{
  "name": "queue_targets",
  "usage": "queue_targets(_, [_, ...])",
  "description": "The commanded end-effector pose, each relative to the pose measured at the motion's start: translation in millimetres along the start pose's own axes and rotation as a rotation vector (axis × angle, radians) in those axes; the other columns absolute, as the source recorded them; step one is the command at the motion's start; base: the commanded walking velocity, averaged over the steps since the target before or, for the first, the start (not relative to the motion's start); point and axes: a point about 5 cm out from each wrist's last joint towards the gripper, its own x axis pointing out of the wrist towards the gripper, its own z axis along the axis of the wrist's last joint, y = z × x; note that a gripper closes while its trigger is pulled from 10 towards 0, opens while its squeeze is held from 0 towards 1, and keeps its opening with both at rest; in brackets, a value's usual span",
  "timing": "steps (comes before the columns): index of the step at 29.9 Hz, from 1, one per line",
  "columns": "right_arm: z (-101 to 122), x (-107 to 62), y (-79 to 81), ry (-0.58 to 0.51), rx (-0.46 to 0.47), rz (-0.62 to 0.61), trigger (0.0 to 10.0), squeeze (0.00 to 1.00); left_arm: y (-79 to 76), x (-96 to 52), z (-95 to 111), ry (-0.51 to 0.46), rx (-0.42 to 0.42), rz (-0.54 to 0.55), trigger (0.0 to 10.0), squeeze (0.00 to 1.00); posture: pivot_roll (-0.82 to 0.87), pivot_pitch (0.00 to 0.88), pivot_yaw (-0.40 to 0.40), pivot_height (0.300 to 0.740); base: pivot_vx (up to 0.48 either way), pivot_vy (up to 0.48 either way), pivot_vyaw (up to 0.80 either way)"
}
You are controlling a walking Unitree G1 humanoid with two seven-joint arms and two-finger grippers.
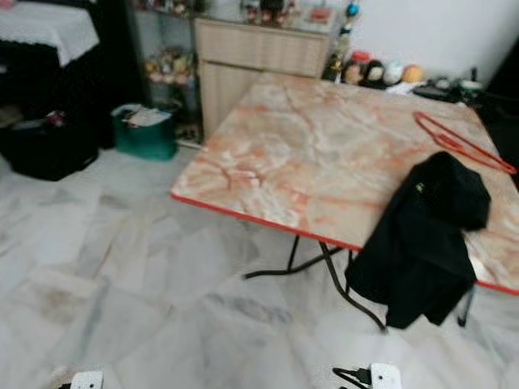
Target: Hang hanger
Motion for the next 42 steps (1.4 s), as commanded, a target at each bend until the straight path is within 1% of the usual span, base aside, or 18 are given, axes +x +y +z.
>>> queue_targets(1, [-1.7, -1.7, -5.8, 0.008, -0.003, -0.014, 10.0, 0.00, -4.9, -0.2, -1.7, 0.006, -0.004, -0.009, 10.0, 0.00, 0.05, 0.000, -0.026, 0.740, 0.000, 0.000, -0.71])
queue_targets(8, [-1.4, -1.8, -6.4, 0.006, -0.006, -0.014, 10.0, 0.00, -5.3, -0.5, -2.4, 0.007, -0.006, -0.012, 10.0, 0.00, 0.04, 0.000, -0.024, 0.740, 0.000, 0.000, -0.71])
queue_targets(12, [0.4, -1.8, -6.2, -0.008, -0.020, -0.006, 10.0, 0.00, -7.3, -0.5, -2.5, 0.006, -0.004, -0.018, 10.0, 0.00, 0.03, 0.000, -0.022, 0.740, 0.000, 0.000, 0.00])
queue_targets(17, [-0.5, -2.4, -7.5, -0.008, -0.013, -0.011, 10.0, 0.00, -11.7, -0.9, -3.4, 0.006, -0.002, -0.028, 10.0, 0.00, 0.02, 0.000, -0.020, 0.740, 0.000, 0.000, 0.00])
queue_targets(24, [-1.0, -2.6, -7.7, -0.008, -0.012, -0.011, 10.0, 0.00, -11.9, -0.8, -3.0, 0.004, 0.007, -0.032, 10.0, 0.00, 0.02, 0.000, -0.018, 0.740, 0.000, 0.000, 0.00])
queue_targets(26, [-1.5, -2.6, -7.3, -0.009, -0.014, -0.008, 10.0, 0.00, -10.9, -0.8, -2.4, -0.002, 0.029, -0.034, 10.0, 0.00, 0.02, 0.000, -0.018, 0.740, 0.000, -0.139, 0.00])
queue_targets(30, [-2.5, -2.8, -6.3, -0.015, 0.003, -0.006, 10.0, 0.00, -8.9, -1.3, -3.7, -0.001, 0.030, -0.033, 10.0, 0.00, 0.03, 0.000, -0.015, 0.740, 0.000, -0.318, 0.00])
queue_targets(34, [-3.3, -2.9, -6.2, -0.005, -0.018, -0.001, 10.0, 0.00, -3.3, -3.7, -10.1, 0.009, 0.034, -0.029, 10.0, 0.00, 0.03, 0.000, -0.015, 0.740, 0.000, -0.347, 0.00])
queue_targets(37, [-4.4, -3.1, -6.8, 0.000, -0.007, -0.006, 10.0, 0.00, 0.7, -5.6, -15.1, 0.019, 0.036, -0.027, 10.0, 0.00, 0.03, 0.000, -0.017, 0.740, 0.000, -0.352, 0.00])
queue_targets(38, [-5.3, -3.4, -7.7, 0.008, -0.015, -0.007, 10.0, 0.00, 4.3, -7.3, -19.6, 0.031, 0.036, -0.024, 10.0, 0.00, 0.03, 0.000, -0.019, 0.740, 0.000, -0.352, -0.61])
queue_targets(42, [-5.9, -3.9, -9.2, 0.013, -0.020, -0.008, 10.0, 0.00, 7.9, -9.1, -24.7, 0.048, 0.034, -0.021, 10.0, 0.00, 0.03, 0.000, -0.023, 0.740, 0.000, -0.351, -0.71])
